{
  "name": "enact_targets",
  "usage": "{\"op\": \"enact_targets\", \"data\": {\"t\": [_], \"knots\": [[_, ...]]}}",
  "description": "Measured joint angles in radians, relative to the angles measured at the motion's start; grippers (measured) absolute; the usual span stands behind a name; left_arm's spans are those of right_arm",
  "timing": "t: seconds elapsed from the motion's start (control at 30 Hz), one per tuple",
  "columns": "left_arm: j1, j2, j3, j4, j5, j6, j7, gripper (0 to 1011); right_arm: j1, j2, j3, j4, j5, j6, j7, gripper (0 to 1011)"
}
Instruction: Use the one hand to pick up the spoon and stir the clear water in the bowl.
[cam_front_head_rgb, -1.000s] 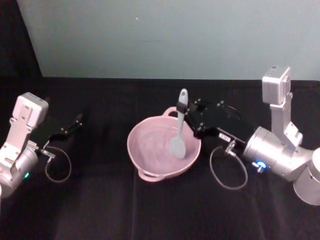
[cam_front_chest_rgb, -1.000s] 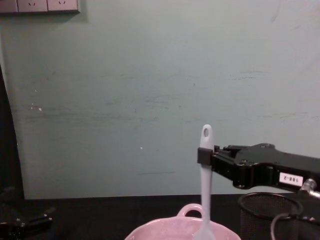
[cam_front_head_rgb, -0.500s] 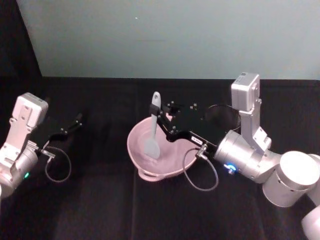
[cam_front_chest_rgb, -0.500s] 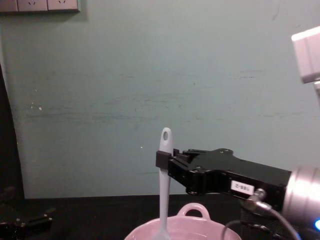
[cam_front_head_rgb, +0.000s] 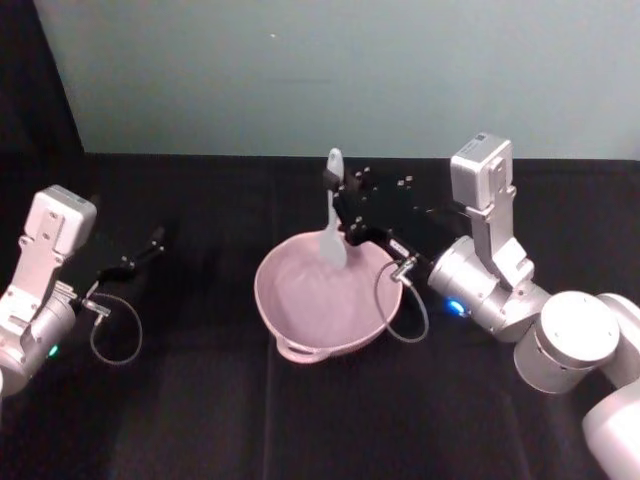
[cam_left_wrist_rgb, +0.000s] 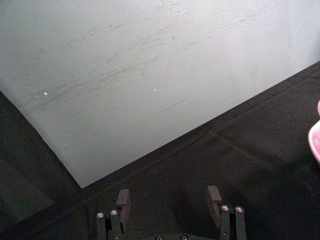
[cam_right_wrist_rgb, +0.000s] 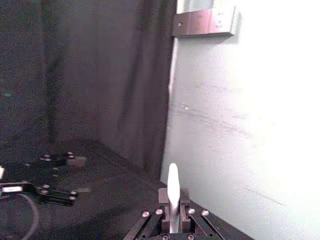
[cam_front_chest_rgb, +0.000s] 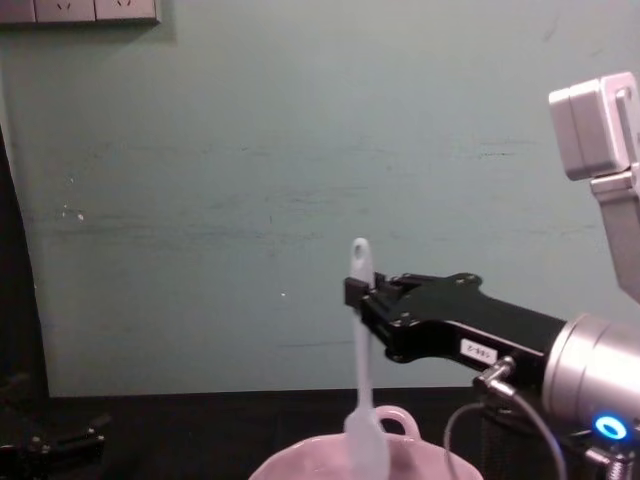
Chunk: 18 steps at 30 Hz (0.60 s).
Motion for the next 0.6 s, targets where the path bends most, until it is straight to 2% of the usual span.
{"op": "enact_targets", "data": {"t": [0.13,0.3,0.4,0.6], "knots": [[0.000,0.000,0.000,0.000,0.000,0.000,0.000,1011,-0.010,0.017,0.022,-0.016,-0.011,0.016,-0.008,114],[0.000,0.000,0.000,0.000,0.000,0.000,0.000,1011,-0.041,0.052,0.048,-0.069,0.002,0.059,0.015,114],[0.000,0.000,0.000,0.000,0.000,0.000,0.000,1011,-0.078,0.084,0.064,-0.129,0.024,0.086,0.051,114],[0.000,0.000,0.000,0.000,0.000,0.000,0.000,1011,-0.131,0.121,0.071,-0.211,0.083,0.135,0.105,114]]}}
